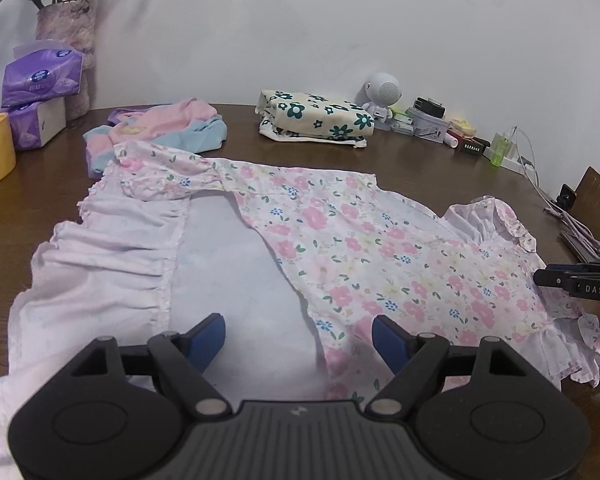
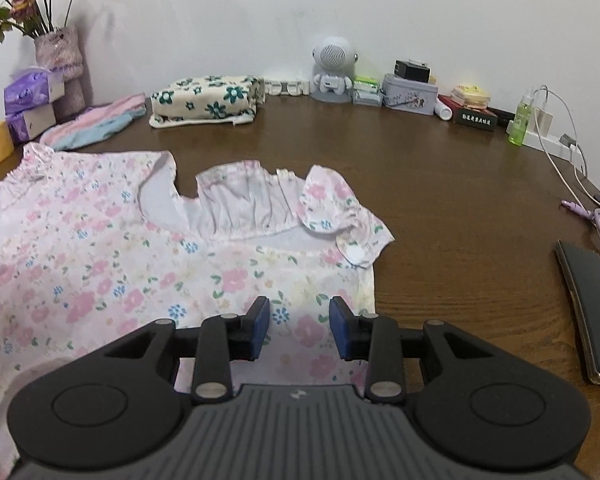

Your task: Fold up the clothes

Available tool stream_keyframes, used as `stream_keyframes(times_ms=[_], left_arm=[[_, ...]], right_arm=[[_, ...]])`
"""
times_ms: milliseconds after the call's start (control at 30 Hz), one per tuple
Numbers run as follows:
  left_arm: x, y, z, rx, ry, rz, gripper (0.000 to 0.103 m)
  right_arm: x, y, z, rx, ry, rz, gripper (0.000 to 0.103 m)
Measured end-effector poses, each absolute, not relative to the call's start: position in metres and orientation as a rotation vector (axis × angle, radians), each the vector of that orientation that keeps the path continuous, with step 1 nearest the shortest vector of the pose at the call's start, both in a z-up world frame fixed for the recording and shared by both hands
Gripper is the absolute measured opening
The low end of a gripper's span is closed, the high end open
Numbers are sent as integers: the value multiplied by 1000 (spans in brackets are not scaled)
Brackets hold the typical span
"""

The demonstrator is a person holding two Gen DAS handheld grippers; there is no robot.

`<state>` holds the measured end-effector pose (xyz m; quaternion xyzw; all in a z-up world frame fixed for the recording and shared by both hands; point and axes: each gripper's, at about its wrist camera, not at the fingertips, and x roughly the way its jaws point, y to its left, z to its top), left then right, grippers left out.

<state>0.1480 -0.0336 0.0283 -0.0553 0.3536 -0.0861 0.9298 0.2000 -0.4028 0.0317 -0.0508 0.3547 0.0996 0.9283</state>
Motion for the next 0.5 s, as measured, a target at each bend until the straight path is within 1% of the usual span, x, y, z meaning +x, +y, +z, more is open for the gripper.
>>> stream_keyframes(times_ms=[367, 500], left_arm=[[146, -31, 28, -118, 715, -156, 80], [139, -18, 38, -185, 699, -140, 80]], right_arm=[[198, -419, 27, -68, 709, 187, 37], [182, -418, 41, 3, 659, 235, 37]])
